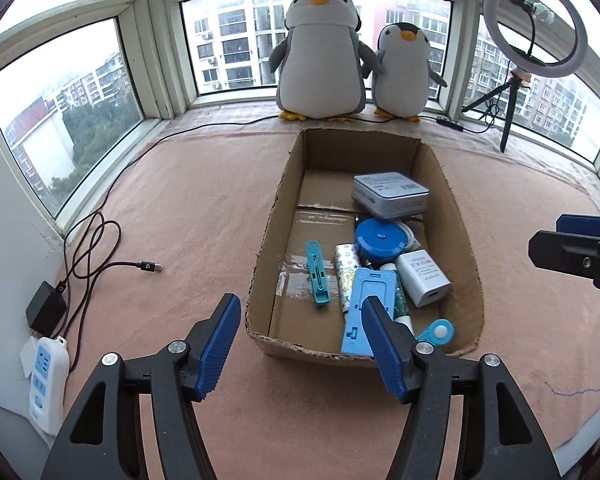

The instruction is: Organize rigid objects

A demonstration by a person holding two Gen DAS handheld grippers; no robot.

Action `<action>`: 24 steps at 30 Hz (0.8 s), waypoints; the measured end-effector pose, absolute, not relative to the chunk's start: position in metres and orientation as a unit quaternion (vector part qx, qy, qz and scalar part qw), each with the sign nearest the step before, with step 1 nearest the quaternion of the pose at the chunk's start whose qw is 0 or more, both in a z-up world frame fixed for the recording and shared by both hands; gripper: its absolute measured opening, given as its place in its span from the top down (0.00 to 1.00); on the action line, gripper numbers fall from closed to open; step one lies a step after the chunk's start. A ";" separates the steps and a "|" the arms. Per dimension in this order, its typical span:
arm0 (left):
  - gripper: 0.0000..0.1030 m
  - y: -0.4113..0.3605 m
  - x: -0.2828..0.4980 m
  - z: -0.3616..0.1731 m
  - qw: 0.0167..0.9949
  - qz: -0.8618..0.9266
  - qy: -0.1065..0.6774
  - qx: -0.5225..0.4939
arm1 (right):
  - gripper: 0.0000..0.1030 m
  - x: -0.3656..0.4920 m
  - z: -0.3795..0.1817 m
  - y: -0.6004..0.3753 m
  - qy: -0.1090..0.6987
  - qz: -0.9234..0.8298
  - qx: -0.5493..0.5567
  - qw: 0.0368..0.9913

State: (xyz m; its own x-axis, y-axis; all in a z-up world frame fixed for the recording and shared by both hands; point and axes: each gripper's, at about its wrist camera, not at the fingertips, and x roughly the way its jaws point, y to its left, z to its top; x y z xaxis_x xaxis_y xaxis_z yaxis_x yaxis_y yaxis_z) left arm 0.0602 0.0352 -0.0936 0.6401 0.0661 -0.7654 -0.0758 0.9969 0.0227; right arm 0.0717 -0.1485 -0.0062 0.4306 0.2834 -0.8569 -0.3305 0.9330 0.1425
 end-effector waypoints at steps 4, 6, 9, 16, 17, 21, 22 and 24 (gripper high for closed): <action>0.31 0.028 0.042 -0.072 0.912 0.034 0.409 -0.010 | 0.29 0.057 0.008 -0.160 0.486 0.176 -0.015 0.856; 0.27 0.023 0.035 -0.060 0.916 0.035 0.400 -0.006 | 0.28 0.050 0.016 -0.164 0.476 0.175 -0.015 0.862; 0.23 0.017 0.023 -0.042 0.922 0.033 0.385 -0.008 | 0.27 0.038 0.029 -0.169 0.460 0.172 -0.018 0.871; 0.14 0.004 -0.001 -0.005 0.935 0.033 0.352 -0.010 | 0.22 0.013 0.058 -0.175 0.420 0.170 -0.021 0.891; 0.12 0.002 -0.004 -0.002 0.937 0.033 0.348 -0.011 | 0.22 0.010 0.061 -0.175 0.415 0.167 -0.025 0.894; 0.11 -0.002 -0.014 0.012 0.942 0.032 0.334 -0.012 | 0.15 -0.003 0.070 -0.177 0.397 0.160 -0.031 0.903; 0.11 -0.003 -0.016 0.015 0.943 0.032 0.331 -0.012 | 0.15 -0.006 0.072 -0.177 0.394 0.159 -0.032 0.905; 0.10 -0.004 -0.020 0.020 0.945 0.032 0.325 -0.012 | 0.14 -0.010 0.075 -0.178 0.387 0.155 -0.032 0.908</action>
